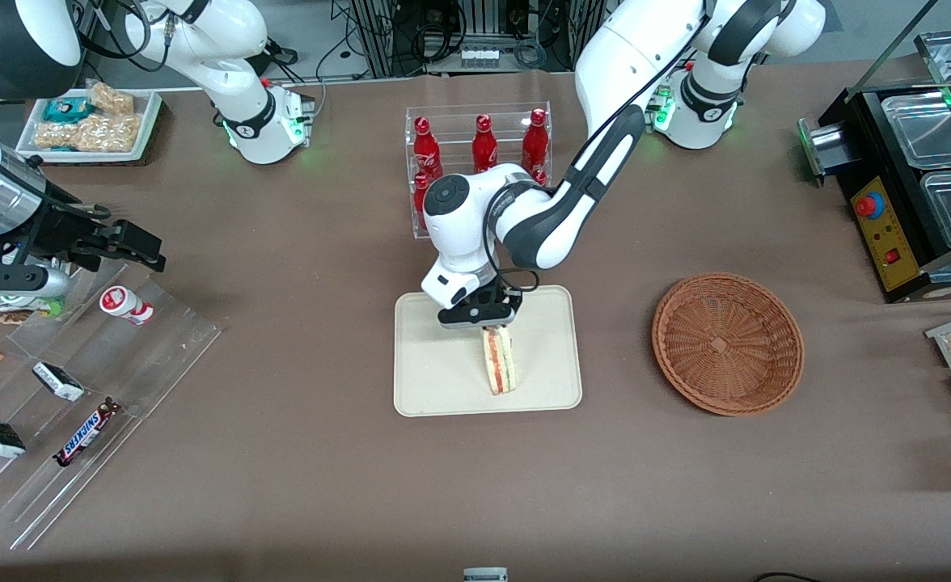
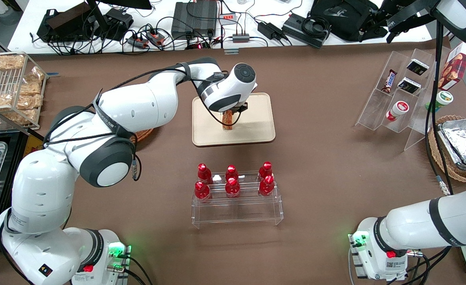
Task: Place sandwich from basket to tray
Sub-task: 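Carry the sandwich with the left gripper to the cream tray and lower it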
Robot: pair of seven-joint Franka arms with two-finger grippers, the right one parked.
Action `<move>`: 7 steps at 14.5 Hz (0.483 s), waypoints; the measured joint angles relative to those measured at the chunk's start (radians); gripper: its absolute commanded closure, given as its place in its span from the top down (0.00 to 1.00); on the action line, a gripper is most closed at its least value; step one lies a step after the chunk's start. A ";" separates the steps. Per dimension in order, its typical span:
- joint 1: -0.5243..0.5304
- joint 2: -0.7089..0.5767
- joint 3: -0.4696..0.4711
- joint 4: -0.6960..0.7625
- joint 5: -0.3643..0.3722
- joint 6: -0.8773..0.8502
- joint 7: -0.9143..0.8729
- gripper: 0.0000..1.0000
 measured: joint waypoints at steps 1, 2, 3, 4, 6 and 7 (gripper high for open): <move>0.001 -0.008 0.002 0.011 0.000 0.000 -0.001 1.00; 0.003 -0.028 0.004 0.023 -0.005 -0.009 -0.002 1.00; 0.008 -0.060 0.008 0.033 -0.021 -0.028 -0.004 1.00; 0.019 -0.103 0.014 0.039 -0.054 -0.048 -0.005 1.00; 0.071 -0.201 0.024 0.044 -0.123 -0.102 -0.006 1.00; 0.114 -0.249 0.027 0.044 -0.147 -0.141 -0.006 1.00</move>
